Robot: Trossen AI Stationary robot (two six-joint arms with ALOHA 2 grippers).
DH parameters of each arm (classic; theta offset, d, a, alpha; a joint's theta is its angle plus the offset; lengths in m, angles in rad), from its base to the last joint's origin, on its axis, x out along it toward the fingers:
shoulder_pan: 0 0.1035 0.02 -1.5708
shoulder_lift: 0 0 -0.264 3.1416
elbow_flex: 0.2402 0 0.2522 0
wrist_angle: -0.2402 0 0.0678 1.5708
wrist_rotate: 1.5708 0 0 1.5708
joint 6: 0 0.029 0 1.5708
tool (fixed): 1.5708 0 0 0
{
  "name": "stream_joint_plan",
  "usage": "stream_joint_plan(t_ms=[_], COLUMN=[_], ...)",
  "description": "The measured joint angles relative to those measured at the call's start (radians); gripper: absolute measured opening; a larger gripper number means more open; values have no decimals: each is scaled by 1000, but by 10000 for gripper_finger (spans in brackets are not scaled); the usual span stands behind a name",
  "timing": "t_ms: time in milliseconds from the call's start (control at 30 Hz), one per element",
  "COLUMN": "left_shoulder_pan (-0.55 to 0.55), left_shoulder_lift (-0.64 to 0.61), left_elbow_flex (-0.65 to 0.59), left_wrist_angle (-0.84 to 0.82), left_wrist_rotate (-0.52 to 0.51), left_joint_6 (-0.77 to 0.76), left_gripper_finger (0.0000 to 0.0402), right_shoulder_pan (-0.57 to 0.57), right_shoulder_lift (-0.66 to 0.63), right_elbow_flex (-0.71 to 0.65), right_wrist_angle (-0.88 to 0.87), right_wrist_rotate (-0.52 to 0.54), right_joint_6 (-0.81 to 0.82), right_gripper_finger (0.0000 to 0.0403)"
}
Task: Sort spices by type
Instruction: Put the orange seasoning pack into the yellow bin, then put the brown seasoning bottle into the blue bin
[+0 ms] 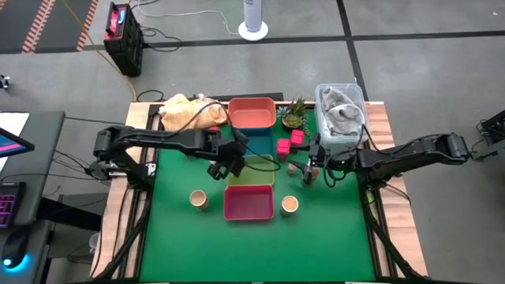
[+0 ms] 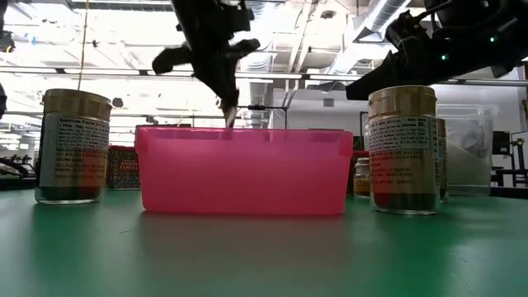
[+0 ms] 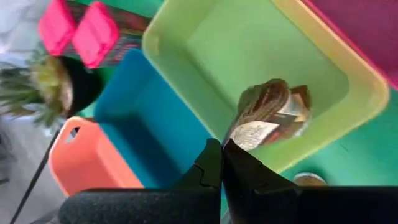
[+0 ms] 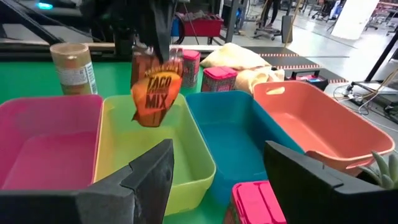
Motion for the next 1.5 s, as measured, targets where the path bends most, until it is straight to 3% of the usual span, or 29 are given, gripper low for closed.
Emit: stream_joint_plan(t_ms=[567,1000,1167,1500], left_shoulder_pan=[-28,-36,-36,13], left_shoulder_lift=[56,54,48,48], left_elbow_flex=[0,0,60,115], left_wrist_angle=[-23,-92,-193,-469], left_wrist_rotate=[0,27,27,74], left_joint_6=[-31,-194,-284,-503], left_gripper_finger=[13,130,153,155], right_shoulder_pan=[1,1,1,1], right_shoulder_lift=[2,1,1,1], right_elbow_flex=[0,0,0,0], right_wrist_angle=[3,2,2,-3], right_wrist_rotate=[0,0,0,0], right_joint_6=[-1,0,6,12], right_gripper_finger=[276,276,276,276])
